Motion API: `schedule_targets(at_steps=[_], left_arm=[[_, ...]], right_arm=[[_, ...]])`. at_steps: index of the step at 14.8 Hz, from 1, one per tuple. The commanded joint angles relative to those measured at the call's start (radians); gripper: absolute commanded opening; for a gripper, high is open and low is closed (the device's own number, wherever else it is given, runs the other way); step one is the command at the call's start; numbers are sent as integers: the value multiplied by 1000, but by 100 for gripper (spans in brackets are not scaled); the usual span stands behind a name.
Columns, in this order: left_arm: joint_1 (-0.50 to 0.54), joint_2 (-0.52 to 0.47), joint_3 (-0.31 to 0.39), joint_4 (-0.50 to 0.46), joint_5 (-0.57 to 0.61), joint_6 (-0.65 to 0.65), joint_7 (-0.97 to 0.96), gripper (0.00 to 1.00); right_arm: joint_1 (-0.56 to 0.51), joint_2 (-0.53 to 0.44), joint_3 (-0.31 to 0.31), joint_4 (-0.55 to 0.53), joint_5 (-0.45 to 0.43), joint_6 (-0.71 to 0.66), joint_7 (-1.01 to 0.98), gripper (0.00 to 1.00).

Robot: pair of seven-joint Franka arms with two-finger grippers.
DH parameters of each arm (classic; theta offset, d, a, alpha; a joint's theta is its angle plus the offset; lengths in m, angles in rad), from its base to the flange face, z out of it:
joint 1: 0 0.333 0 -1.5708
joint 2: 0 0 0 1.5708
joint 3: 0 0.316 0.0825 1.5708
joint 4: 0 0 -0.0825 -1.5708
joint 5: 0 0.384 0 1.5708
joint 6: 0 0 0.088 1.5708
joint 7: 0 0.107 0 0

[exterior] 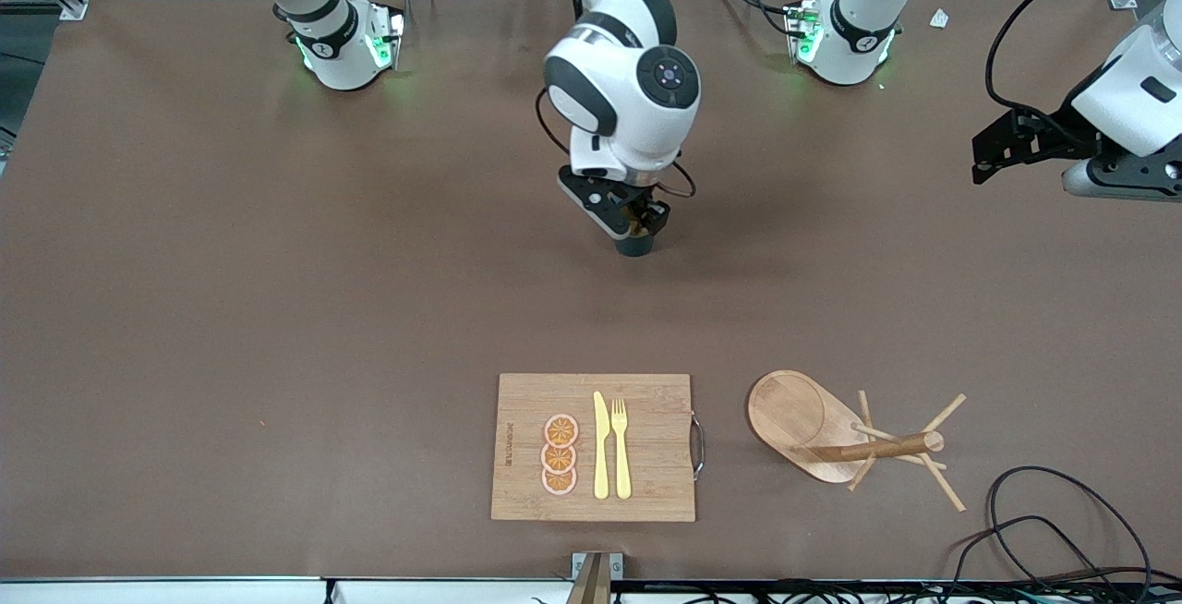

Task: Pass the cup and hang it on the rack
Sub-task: 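Lower the mug onto the table and open the right gripper, then withdraw the right gripper while the left gripper reaches toward the mug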

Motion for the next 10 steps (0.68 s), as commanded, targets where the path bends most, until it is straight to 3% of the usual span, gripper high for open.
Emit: schedule_targets(at_steps=[1, 5, 10], left_arm=[[-24, 12, -33, 24, 50, -11, -41, 100], [-30, 39, -82, 17, 74, -1, -126, 100], [-104, 68, -96, 3, 73, 53, -262, 100]], right_arm=[[-43, -69, 13, -23, -10, -13, -31, 100], [-84, -135, 8, -46, -10, -73, -181, 100], [-187, -277, 5, -190, -36, -70, -338, 100]])
